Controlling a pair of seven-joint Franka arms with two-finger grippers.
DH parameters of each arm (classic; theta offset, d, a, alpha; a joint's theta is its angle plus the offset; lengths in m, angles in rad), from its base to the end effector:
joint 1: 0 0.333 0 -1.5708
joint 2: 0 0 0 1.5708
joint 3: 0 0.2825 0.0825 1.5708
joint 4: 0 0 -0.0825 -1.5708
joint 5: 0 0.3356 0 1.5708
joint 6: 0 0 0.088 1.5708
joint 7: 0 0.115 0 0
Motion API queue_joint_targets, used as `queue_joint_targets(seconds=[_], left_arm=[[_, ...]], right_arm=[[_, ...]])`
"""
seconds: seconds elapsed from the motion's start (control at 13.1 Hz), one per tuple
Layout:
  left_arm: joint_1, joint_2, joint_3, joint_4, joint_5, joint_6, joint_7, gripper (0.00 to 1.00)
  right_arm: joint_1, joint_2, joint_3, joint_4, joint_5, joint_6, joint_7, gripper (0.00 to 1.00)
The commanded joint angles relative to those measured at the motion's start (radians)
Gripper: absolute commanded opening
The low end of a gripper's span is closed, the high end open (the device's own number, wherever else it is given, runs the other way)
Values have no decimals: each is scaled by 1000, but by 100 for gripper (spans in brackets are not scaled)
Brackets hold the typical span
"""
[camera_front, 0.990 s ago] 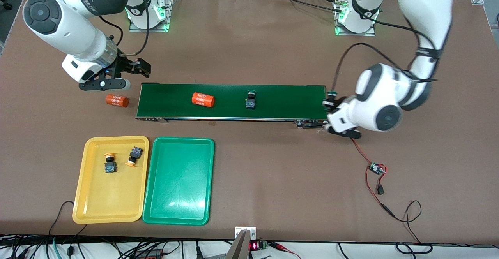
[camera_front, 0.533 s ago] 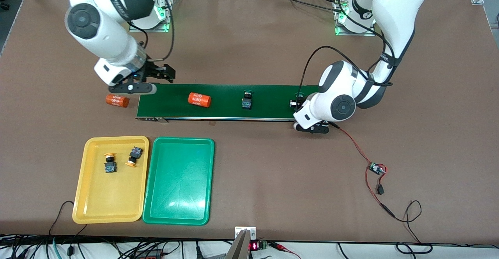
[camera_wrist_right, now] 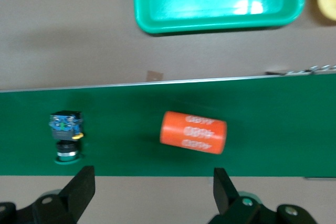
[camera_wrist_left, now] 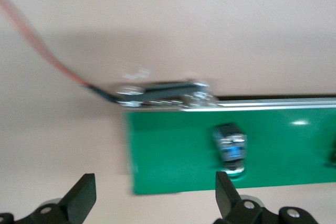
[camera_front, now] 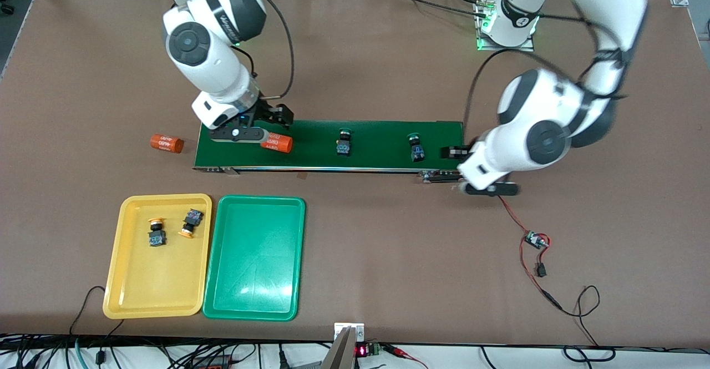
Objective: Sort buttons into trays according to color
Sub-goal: 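Set the button on the belt while the right gripper reaches the belt, then raise the left gripper away while the right gripper lowers to a button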
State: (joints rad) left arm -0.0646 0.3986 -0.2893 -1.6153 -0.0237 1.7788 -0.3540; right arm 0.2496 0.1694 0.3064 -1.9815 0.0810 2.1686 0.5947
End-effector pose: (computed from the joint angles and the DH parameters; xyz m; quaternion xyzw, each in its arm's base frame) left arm 0.5513 -0.1885 0.3684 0.9917 0.0084 -0.1258 0.0255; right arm 0.4630 0.2869 0.3737 -0.9972 0.0440 0.0219 0.0563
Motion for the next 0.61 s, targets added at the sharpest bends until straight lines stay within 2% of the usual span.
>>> queue_joint_targets(seconds=[0.0, 0.15, 0.23, 0.38, 0.53], left_arm=[[43, -96, 28, 26, 106, -50, 51, 100], [52, -197, 97, 12, 107, -76, 145, 100], [52, -236, 117, 12, 99, -123, 165, 100], [31, -320, 206, -9, 74, -154, 168, 100], [9, -377, 304, -8, -54, -160, 167, 100]], right_arm=[[40, 28, 0, 3, -15, 36, 79, 100], [57, 54, 2, 4, -94, 36, 82, 100], [69, 65, 0, 6, -107, 37, 82, 100], [82, 78, 2, 7, -110, 39, 85, 100], [82, 82, 2, 7, -110, 37, 85, 100]])
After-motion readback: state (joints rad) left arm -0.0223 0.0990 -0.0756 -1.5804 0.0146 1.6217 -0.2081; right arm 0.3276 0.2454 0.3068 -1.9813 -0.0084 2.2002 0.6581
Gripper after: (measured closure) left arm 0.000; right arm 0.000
